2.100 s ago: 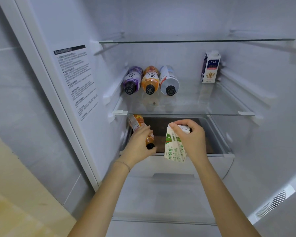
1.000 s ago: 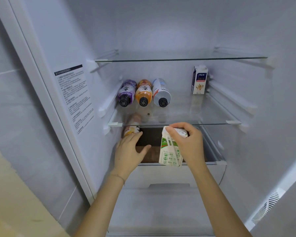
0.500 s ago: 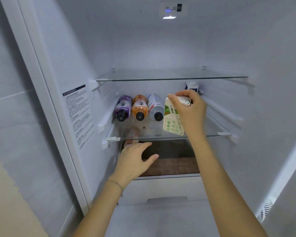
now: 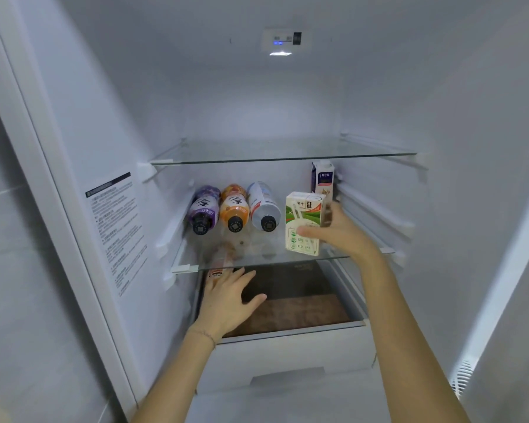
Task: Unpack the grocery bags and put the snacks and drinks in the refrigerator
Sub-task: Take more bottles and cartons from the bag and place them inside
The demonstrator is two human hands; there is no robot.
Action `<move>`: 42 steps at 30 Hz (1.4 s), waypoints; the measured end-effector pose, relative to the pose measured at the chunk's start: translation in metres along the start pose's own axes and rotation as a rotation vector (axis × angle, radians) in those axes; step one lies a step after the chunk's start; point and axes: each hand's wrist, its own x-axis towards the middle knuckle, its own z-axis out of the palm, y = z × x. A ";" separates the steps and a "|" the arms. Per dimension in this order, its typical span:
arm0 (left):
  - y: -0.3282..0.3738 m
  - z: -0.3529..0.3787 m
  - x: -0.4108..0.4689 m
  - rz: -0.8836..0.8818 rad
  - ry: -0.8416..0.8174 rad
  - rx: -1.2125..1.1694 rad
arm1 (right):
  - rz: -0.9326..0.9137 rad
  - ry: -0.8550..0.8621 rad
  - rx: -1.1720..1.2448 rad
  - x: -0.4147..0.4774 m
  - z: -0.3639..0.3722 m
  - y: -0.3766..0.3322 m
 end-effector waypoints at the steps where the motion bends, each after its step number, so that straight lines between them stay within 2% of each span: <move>1: 0.000 0.001 0.001 -0.010 0.003 0.005 | 0.010 -0.027 -0.028 0.001 -0.002 0.002; 7: 0.004 0.013 0.004 -0.014 0.007 -0.029 | -0.018 0.036 0.009 0.027 -0.005 0.005; 18: 0.030 0.009 -0.003 0.138 0.216 0.002 | -0.038 0.213 -0.135 0.096 -0.002 0.028; 25: 0.036 0.020 -0.012 0.120 0.163 0.148 | -0.018 0.248 -0.237 0.133 -0.003 0.036; 31: 0.035 0.025 -0.020 0.070 0.099 0.151 | 0.000 0.264 -0.351 0.157 -0.003 0.047; 38: 0.033 0.026 -0.017 0.039 0.101 0.099 | 0.120 0.287 -0.448 0.181 -0.002 0.050; 42: 0.034 0.022 -0.016 0.055 0.114 0.084 | 0.124 0.311 -0.497 0.180 0.001 0.046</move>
